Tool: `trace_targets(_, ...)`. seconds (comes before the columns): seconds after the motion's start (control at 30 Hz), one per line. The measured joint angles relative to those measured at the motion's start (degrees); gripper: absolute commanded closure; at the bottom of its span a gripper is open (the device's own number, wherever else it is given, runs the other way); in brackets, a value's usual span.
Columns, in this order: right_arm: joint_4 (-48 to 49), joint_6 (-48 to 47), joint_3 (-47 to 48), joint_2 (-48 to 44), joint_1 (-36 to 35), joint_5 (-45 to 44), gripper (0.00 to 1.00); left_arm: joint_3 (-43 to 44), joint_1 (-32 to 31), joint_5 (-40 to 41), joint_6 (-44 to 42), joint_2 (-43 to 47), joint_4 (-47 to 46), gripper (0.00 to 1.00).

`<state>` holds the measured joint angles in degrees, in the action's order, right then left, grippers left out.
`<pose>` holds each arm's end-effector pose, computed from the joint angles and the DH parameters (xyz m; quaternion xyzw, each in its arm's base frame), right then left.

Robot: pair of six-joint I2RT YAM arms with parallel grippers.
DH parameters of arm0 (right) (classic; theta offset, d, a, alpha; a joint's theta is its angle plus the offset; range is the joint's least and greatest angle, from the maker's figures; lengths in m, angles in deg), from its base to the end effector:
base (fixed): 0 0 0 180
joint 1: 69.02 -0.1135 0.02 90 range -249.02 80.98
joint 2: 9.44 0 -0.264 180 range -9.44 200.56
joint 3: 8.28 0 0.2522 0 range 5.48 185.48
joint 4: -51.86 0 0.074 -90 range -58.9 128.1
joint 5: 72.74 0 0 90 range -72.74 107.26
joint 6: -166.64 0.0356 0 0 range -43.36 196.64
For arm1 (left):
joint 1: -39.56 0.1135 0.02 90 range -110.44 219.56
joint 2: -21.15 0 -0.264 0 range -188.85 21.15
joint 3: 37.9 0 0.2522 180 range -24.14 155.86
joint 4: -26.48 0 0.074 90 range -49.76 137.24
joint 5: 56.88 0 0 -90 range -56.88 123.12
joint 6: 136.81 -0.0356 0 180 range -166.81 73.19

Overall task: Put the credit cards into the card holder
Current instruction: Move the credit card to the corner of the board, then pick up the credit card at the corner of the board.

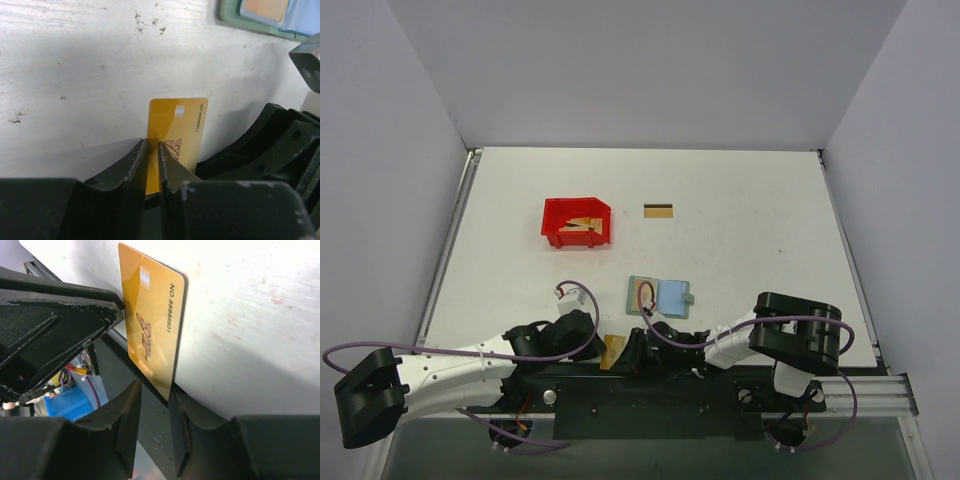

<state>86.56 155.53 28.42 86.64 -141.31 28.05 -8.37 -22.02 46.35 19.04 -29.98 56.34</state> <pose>0.0774 0.2644 0.1135 -0.0024 0.8397 0.5401 0.0570 0.0817 -0.1338 0.1412 -0.0729 0.9356 -0.2458 0.2427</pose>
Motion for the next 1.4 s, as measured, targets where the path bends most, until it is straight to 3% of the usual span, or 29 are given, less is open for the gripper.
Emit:
trace_targets(0.23,3.91,0.81,-2.40,0.42,0.33,-1.36,0.95,0.00,-0.26,0.04,0.42,0.09,0.20,0.76)
trace_targets(0.37,1.77,-0.76,-2.75,-2.75,0.96,-4.22,1.00,0.09,-0.28,0.48,1.18,1.46,2.25,0.74)
trace_targets(0.6,-4.52,-5.92,-2.73,-9.03,1.79,-9.60,1.00,2.64,-0.33,4.92,1.18,7.50,11.39,0.52)
trace_targets(0.67,-6.93,-8.09,-2.56,-10.64,1.99,-10.01,1.00,5.09,-0.31,6.78,0.63,9.11,12.90,0.40)
trace_targets(0.7,-8.24,-9.29,-2.38,-11.72,2.34,-9.99,1.00,6.40,-0.24,7.74,-0.02,9.77,13.18,0.29)
trace_targets(0.77,-11.37,-12.07,-1.81,-14.34,3.28,-9.66,1.00,9.16,0.17,9.44,-1.64,10.95,13.22,0.21)
trace_targets(0.97,-17.16,-21.64,0.33,-23.82,13.84,-2.49,1.00,13.86,7.23,9.86,-8.98,12.92,8.02,0.15)
trace_targets(1.1,-18.29,-26.82,3.93,-27.02,22.27,7.58,1.00,13.92,18.38,2.05,-13.73,12.15,-0.02,0.14)
trace_targets(1.23,-15.96,-28.09,6.91,-27.50,29.64,19.96,1.00,13.51,28.68,-11.45,-14.99,7.54,-13.49,0.15)
trace_targets(1.4,-13.31,-27.74,10.97,-25.90,34.91,32.13,1.00,13.29,32.28,-23.91,-14.69,0.68,-27.08,0.16)
